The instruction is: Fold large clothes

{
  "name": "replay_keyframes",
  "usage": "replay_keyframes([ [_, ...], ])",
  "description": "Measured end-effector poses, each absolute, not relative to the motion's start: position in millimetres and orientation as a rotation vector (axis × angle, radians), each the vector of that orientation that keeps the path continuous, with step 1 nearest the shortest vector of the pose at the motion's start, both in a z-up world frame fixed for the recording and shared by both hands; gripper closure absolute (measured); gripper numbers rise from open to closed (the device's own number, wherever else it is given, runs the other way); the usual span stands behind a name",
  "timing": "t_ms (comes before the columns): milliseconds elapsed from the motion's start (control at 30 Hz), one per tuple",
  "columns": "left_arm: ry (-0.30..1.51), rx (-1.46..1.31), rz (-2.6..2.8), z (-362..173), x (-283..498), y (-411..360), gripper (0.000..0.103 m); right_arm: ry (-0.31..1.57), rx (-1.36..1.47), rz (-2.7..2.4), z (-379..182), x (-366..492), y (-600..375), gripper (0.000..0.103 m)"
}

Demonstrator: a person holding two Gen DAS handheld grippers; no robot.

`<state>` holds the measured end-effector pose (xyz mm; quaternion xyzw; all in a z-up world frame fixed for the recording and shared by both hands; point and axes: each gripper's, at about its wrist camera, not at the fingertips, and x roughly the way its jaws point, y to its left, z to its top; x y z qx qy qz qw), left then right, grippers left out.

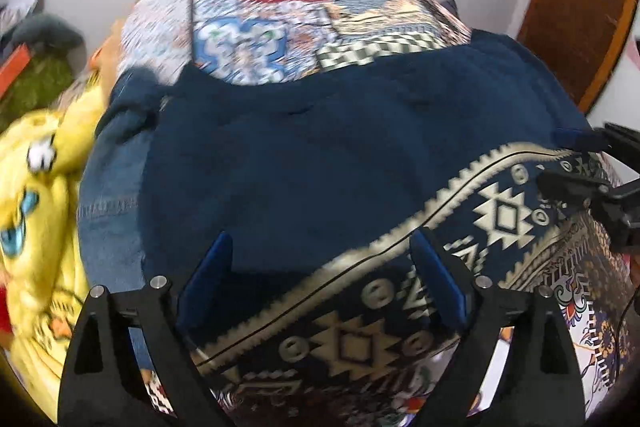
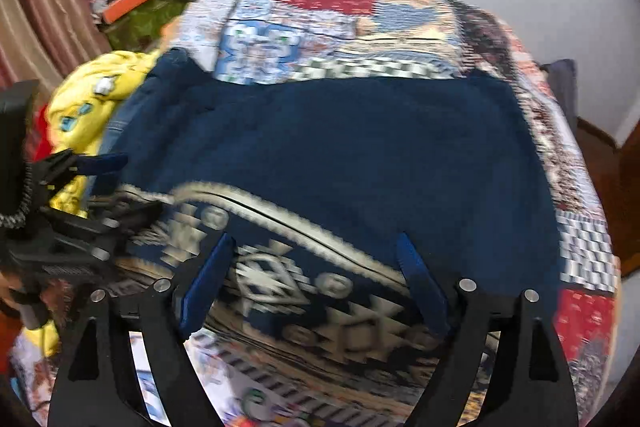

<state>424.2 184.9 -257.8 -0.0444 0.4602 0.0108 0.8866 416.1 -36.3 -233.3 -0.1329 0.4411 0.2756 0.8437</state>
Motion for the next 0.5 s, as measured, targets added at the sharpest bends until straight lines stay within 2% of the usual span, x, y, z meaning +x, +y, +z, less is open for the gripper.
replay_keyframes([
  [167, 0.953, -0.173, 0.103, -265, 405, 218, 0.011, 0.950, -0.230, 0.530, -233, 420, -69, 0.021],
  [500, 1.010, -0.153, 0.341, -283, 355, 274, 0.012, 0.995, -0.141, 0.441, -226, 419, -117, 0.021],
])
